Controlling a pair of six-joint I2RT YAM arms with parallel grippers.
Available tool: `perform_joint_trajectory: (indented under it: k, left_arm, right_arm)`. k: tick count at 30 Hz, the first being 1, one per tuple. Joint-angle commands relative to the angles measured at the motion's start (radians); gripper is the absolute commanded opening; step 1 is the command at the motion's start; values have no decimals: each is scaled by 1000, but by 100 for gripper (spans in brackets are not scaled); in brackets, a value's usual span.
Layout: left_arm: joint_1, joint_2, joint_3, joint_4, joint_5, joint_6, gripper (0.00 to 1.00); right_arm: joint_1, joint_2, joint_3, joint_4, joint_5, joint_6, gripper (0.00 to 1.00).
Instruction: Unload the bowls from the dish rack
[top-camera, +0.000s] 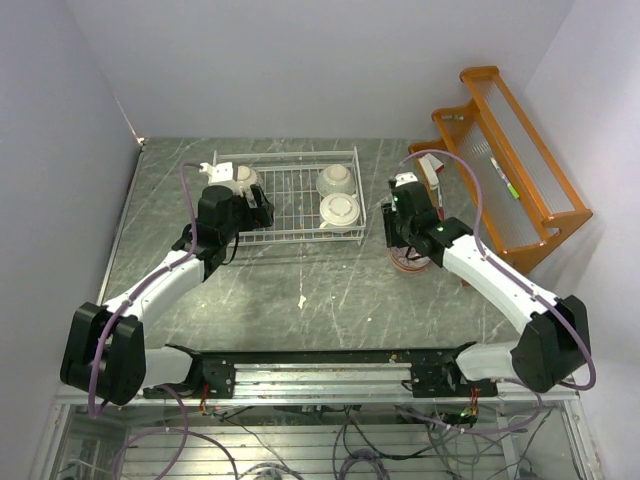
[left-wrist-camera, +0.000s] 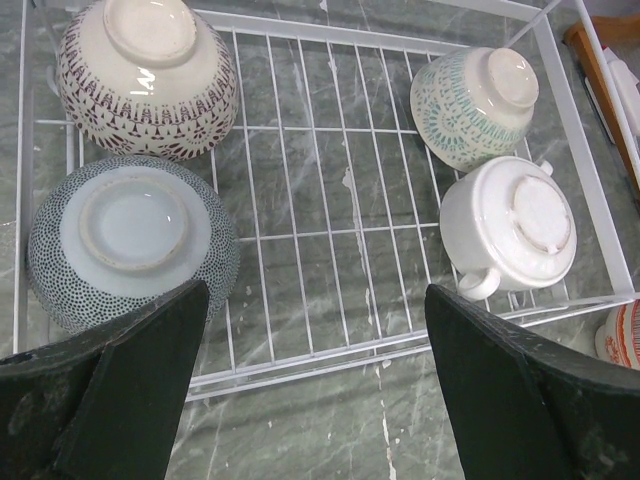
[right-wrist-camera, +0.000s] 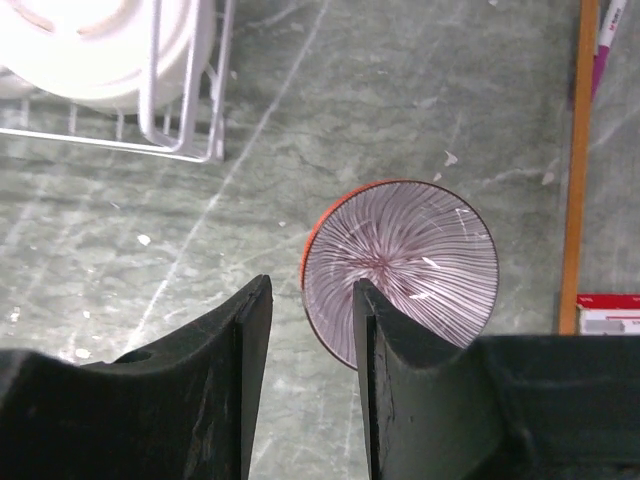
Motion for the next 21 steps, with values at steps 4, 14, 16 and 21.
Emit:
perform_joint_trajectory:
  k: [4,14,16,21]
  left_arm:
    - [3,33,25,88,-99,59,99]
    - [-3,213,165,107,-212,149,100]
    - [-3,253,195,112,-223,149,99]
    - [5,381,314,106,-239,153,99]
  right_arm:
    - [-1,-125,-145,268,-129,66,40]
    - [-2,-144,-227,368,-170,82,45]
    - [-2,-146,-243,384,-175,83,45]
    - [-2,-144,-268,402,-192,77,45]
